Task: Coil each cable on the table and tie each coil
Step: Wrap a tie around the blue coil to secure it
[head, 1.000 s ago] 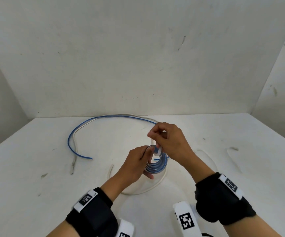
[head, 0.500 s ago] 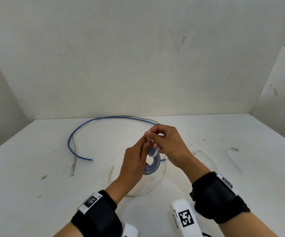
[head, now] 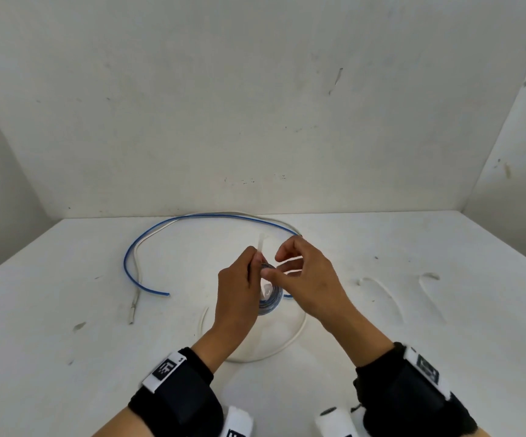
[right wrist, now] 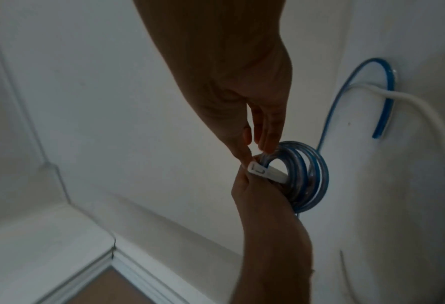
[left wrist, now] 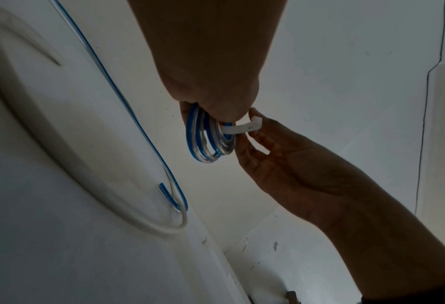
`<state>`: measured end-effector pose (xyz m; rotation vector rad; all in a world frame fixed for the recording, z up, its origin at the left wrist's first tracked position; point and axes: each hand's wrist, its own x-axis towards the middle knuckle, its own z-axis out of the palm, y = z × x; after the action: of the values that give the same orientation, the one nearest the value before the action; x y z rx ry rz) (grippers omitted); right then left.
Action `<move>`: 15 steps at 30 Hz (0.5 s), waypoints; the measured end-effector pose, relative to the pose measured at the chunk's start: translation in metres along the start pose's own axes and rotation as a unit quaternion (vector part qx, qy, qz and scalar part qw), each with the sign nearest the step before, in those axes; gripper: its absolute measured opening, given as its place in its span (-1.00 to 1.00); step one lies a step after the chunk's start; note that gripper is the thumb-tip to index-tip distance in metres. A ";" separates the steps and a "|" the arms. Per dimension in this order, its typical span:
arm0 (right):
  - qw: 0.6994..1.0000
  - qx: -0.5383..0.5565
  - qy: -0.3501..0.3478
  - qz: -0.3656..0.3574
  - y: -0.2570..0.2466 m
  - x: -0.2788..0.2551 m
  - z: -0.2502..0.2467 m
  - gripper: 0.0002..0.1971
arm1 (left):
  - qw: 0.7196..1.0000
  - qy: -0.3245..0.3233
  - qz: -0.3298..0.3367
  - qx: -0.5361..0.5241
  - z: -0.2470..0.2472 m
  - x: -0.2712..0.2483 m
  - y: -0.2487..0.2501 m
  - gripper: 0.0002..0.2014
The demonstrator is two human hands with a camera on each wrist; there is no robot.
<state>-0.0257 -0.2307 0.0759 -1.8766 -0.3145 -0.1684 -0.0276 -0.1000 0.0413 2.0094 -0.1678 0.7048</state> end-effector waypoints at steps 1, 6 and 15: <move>0.998 -0.039 0.031 -0.031 0.000 -0.003 0.002 -0.73 | 1.000 0.007 -0.002 -0.001 0.001 0.000 0.000 -0.69; 0.989 -0.069 -0.060 -0.115 -0.001 -0.020 0.006 -0.90 | 0.999 0.023 -0.028 -0.007 -0.002 0.007 -0.001 -0.68; 0.989 -0.025 -0.022 -0.145 0.001 -0.011 -0.001 -0.78 | 0.999 0.004 -0.034 0.000 0.000 0.001 -0.003 -0.77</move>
<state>-0.0359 -0.2330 0.0720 -1.8791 -0.6197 -0.3351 -0.0252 -0.0983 0.0399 2.0026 -0.0944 0.6700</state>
